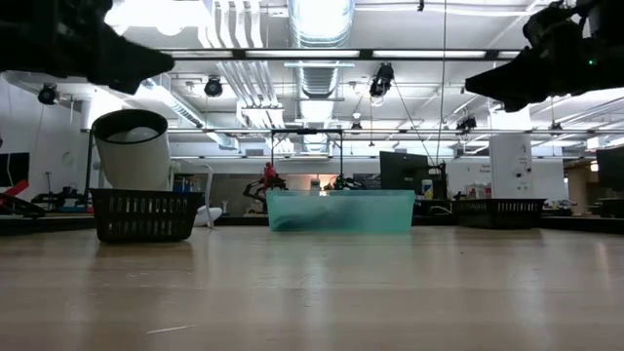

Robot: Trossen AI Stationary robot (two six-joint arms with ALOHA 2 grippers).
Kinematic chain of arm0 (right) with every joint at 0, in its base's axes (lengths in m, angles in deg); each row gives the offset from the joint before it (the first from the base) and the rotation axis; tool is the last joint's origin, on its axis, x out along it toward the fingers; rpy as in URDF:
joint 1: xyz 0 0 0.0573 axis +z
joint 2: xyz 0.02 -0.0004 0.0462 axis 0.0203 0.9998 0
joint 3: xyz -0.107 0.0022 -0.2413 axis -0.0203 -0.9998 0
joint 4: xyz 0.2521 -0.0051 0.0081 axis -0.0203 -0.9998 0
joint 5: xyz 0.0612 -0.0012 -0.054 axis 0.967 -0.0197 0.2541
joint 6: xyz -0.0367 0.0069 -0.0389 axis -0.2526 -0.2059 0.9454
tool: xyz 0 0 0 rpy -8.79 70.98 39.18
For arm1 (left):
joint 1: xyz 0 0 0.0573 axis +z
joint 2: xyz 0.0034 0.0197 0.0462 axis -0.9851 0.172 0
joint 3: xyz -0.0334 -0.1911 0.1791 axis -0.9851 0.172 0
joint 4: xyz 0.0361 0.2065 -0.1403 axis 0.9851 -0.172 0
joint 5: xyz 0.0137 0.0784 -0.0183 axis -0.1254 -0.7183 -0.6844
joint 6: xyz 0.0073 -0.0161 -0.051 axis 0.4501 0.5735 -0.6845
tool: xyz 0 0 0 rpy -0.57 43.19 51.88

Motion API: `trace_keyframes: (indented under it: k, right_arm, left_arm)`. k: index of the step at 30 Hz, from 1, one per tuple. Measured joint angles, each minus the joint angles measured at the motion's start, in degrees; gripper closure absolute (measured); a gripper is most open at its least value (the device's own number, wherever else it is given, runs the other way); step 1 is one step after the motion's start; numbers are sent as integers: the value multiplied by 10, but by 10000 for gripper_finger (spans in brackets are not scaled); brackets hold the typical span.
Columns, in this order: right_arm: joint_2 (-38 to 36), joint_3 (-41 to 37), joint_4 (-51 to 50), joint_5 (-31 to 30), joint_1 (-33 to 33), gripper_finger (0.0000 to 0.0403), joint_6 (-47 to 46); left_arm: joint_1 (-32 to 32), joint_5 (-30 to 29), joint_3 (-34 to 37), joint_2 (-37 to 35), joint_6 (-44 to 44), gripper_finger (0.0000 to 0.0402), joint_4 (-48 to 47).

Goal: Pick and place items into bin
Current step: Return to Home Position

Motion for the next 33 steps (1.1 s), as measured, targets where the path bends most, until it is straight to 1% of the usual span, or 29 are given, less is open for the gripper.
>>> trace_keyframes:
  k: [2,3,7,9,11,13,16,21,25,30,33]
  right_arm:
    - [-15,-4,-11,0,2,364,-3]
    - [-22,-7,-19,0,3,365,-3]
    - [-51,-10,-45,0,3,369,-8]
    - [-66,-11,-53,2,3,371,-13]
    - [-82,-12,-67,2,7,371,-13]
    - [-99,-14,-78,2,12,372,-15]
    - [-124,-23,-85,2,24,372,-20]
    - [-171,-62,-73,19,46,372,-39]
    - [-171,-65,-79,15,64,372,-44]
    - [-172,-65,-77,14,84,372,-40]
    - [-172,-65,-79,13,90,372,-38]
  left_arm:
    - [0,0,0,-43,-4,387,-36]
    - [0,0,1,-63,-5,394,-52]
    - [0,0,17,-125,-13,392,-89]
    - [0,0,30,-154,-16,395,-94]
    - [0,0,48,-179,-18,400,-124]
    - [0,0,61,-204,-19,400,-123]
    - [0,-4,73,-198,-20,401,-125]
    - [0,-3,77,-190,-33,401,-122]
    - [0,0,78,-201,-36,401,-120]
    - [0,2,80,-197,-37,401,-119]
    - [0,23,82,-197,-49,402,-116]
